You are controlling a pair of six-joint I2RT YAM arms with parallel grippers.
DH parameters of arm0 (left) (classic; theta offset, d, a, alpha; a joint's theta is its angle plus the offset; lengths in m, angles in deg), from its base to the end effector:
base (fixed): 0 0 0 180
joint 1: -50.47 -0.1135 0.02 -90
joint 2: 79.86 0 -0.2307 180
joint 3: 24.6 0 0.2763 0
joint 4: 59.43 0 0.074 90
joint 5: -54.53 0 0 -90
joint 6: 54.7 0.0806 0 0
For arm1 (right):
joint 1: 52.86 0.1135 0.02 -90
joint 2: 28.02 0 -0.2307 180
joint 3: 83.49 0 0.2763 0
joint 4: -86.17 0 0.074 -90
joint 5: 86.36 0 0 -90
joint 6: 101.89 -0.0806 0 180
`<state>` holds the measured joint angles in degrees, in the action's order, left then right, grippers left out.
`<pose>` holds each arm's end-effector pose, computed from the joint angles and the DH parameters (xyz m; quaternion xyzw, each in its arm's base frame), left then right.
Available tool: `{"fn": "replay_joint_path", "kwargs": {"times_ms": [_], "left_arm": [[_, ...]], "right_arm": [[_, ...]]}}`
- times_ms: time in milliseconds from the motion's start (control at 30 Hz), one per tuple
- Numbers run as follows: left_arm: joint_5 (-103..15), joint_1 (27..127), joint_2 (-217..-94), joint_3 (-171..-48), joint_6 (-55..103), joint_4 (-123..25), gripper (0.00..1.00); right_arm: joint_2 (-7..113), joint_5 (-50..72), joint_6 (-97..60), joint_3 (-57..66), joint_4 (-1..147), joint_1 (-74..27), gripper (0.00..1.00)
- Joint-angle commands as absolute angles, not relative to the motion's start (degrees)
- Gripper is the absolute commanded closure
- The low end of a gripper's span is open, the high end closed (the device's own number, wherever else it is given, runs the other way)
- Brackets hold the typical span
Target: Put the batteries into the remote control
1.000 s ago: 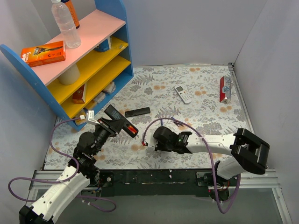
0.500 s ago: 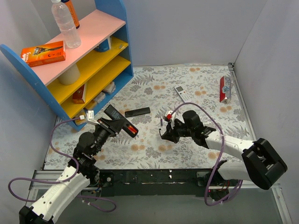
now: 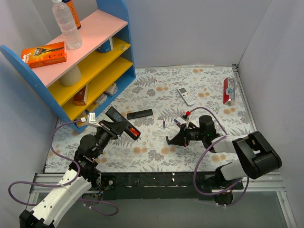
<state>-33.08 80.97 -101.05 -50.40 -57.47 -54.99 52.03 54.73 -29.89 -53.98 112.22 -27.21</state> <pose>0.2040 -0.1163 0.2196 -0.3776 0.5966 -0.6160 0.3493 0.2155 0.1730 0.0757 -0.2834 0.7415 0.5181 0.3183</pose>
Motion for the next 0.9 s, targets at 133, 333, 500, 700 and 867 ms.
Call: {"fn": "replay_joint_path", "kwargs": {"times_ms": [133, 333, 500, 700, 867], "left_arm": [[-32.5, 81.2, -100.1, -53.2, -57.1, -55.8, 1.00], [-32.6, 81.2, -100.3, -53.5, -57.2, -55.9, 1.00], [-32.7, 81.2, -100.3, -53.6, -57.2, -55.9, 1.00], [-32.8, 81.2, -100.4, -53.8, -57.4, -56.0, 1.00], [-33.0, 81.2, -100.9, -53.8, -57.4, -56.0, 1.00]], "right_arm": [[56.4, 60.5, -40.4, -58.4, 124.0, -35.2, 0.94], [60.2, 62.6, -46.4, -62.1, 131.3, -39.8, 0.92], [60.9, 62.3, -47.6, -63.7, 130.8, -42.3, 0.84], [57.6, 57.2, -43.5, -63.5, 117.9, -44.8, 0.74], [53.1, 50.7, -36.9, -60.4, 102.8, -46.0, 0.69]]}}
